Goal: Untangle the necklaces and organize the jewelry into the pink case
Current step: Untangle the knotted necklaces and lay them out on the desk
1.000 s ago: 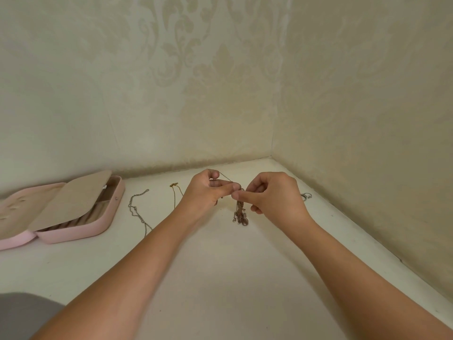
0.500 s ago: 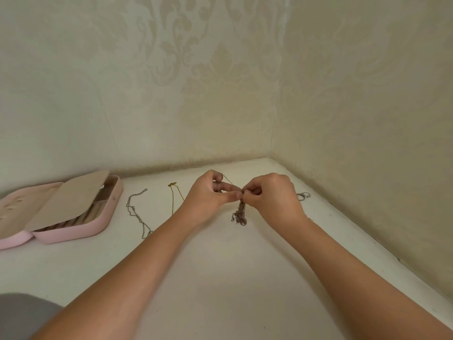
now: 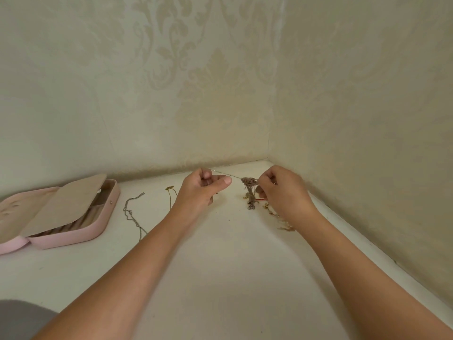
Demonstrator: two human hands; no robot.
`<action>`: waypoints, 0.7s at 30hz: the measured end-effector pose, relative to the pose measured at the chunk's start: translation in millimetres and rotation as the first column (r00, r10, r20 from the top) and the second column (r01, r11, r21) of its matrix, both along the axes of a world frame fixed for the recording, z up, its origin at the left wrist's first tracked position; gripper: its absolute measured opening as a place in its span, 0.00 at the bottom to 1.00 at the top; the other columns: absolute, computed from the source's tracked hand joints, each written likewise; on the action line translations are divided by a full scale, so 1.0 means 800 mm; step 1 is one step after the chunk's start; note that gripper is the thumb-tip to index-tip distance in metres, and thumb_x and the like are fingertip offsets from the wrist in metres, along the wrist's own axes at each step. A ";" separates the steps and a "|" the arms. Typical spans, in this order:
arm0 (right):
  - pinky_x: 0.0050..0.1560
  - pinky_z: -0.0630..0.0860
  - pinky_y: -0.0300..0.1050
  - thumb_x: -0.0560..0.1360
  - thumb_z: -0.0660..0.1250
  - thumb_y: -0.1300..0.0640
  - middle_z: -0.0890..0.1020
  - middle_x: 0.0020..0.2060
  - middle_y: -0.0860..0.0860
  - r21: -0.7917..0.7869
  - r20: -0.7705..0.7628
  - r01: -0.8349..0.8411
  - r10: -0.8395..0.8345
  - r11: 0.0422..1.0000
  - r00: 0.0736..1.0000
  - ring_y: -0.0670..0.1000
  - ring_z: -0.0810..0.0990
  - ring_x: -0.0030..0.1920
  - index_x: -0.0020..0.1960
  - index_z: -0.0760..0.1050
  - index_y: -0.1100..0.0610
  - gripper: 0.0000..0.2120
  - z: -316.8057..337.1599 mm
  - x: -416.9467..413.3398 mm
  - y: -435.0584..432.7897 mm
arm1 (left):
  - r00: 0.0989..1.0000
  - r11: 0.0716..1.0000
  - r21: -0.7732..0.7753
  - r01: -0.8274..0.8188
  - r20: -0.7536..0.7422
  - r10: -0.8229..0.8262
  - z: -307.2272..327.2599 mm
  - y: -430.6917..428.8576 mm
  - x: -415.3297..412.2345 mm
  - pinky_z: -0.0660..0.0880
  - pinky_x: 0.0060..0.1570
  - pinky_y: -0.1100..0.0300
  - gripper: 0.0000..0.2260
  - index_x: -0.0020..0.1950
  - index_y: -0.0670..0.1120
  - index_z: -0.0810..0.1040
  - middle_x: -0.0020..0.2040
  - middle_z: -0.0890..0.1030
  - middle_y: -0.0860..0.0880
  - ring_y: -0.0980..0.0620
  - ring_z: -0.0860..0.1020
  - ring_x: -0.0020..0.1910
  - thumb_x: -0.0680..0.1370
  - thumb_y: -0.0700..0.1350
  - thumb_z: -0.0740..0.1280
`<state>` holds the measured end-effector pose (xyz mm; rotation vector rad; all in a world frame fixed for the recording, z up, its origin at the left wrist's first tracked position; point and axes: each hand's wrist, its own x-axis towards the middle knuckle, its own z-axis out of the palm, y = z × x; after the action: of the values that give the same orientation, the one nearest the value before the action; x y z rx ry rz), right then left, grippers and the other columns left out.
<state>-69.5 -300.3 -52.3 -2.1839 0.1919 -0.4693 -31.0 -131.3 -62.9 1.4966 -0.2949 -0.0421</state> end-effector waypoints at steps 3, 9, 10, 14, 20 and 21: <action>0.54 0.76 0.57 0.78 0.56 0.60 0.81 0.38 0.52 0.224 -0.033 -0.151 0.162 0.963 0.986 0.52 0.79 0.41 0.40 0.72 0.60 0.11 -0.001 -0.001 0.011 | 0.997 0.999 -0.039 0.033 -0.072 -0.036 0.003 0.002 -0.001 0.61 0.26 0.67 0.16 0.48 0.48 0.62 0.39 0.84 0.53 0.57 0.64 0.26 0.75 0.39 0.70; 0.57 0.75 0.58 0.79 0.55 0.57 0.78 0.38 0.54 0.332 -0.072 -0.191 0.227 0.924 0.971 0.52 0.77 0.42 0.41 0.72 0.61 0.13 -0.010 0.001 0.022 | 0.985 0.993 0.053 0.108 -0.143 -0.099 -0.003 -0.001 0.002 0.59 0.22 0.66 0.18 0.49 0.46 0.62 0.37 0.82 0.48 0.56 0.61 0.22 0.74 0.36 0.72; 0.57 0.76 0.57 0.80 0.55 0.56 0.78 0.38 0.55 0.384 -0.076 -0.181 0.226 0.906 0.971 0.52 0.77 0.41 0.41 0.71 0.61 0.13 -0.011 0.001 0.023 | 0.985 0.991 0.067 0.115 -0.137 -0.105 -0.003 -0.002 0.002 0.59 0.22 0.67 0.18 0.49 0.46 0.62 0.34 0.81 0.50 0.56 0.61 0.22 0.74 0.36 0.72; 0.55 0.77 0.49 0.83 0.54 0.53 0.78 0.36 0.52 0.454 -0.046 -0.178 0.223 0.873 0.974 0.50 0.78 0.39 0.42 0.69 0.59 0.15 -0.010 0.000 0.022 | 0.979 0.982 0.082 0.168 -0.129 -0.156 -0.003 -0.001 0.004 0.60 0.23 0.69 0.17 0.49 0.46 0.63 0.27 0.77 0.55 0.58 0.62 0.22 0.74 0.35 0.71; 0.47 0.78 0.46 0.83 0.55 0.56 0.74 0.32 0.52 0.643 -0.010 -0.193 0.261 0.741 0.965 0.49 0.76 0.33 0.40 0.67 0.59 0.14 -0.005 0.000 0.016 | 0.987 0.969 0.184 0.162 -0.030 -0.159 -0.007 0.000 0.002 0.69 0.34 0.73 0.15 0.43 0.46 0.64 0.30 0.80 0.56 0.63 0.77 0.32 0.74 0.37 0.71; 0.44 0.79 0.45 0.83 0.56 0.56 0.72 0.30 0.51 0.682 -0.006 -0.193 0.269 0.706 0.963 0.48 0.75 0.30 0.39 0.67 0.59 0.14 -0.005 0.000 0.014 | 0.989 0.971 0.191 0.146 -0.012 -0.146 -0.007 0.001 0.002 0.70 0.37 0.73 0.15 0.43 0.46 0.64 0.31 0.81 0.56 0.63 0.79 0.34 0.74 0.38 0.71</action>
<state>-69.3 -288.9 -56.3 -1.4719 0.1148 -0.0999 -29.2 -130.4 -68.8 1.6634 -0.4114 -0.1911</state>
